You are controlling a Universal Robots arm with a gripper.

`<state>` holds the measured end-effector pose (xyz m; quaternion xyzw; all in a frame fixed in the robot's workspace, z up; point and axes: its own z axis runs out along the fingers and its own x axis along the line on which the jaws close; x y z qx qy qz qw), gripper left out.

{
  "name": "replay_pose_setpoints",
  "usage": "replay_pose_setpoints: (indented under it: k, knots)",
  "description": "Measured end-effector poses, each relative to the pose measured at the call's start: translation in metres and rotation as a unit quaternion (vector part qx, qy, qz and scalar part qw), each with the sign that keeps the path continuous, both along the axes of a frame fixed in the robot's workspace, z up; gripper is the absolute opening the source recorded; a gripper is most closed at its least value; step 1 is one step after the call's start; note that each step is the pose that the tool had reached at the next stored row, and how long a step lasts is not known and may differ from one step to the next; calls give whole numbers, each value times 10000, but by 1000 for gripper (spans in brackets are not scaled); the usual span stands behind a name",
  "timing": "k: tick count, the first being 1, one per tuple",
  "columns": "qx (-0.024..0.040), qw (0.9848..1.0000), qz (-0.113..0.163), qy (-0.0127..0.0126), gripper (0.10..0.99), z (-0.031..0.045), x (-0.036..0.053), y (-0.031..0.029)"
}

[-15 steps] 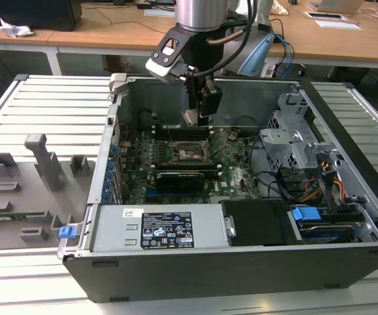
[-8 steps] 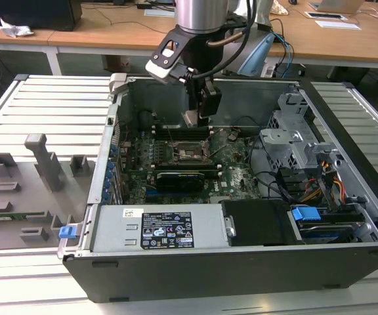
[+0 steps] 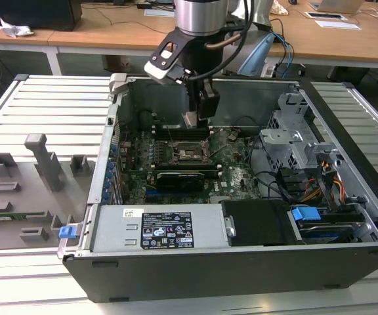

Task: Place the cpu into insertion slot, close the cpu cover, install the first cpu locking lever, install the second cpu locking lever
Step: 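Place the cpu into insertion slot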

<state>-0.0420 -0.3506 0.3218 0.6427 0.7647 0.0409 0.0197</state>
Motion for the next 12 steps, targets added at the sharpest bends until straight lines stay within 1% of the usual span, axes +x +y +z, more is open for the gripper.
replay_pose_setpoints:
  k: [12]
  knots:
    - [1, 10000, -19, 0, 529, -62, -1, 3]
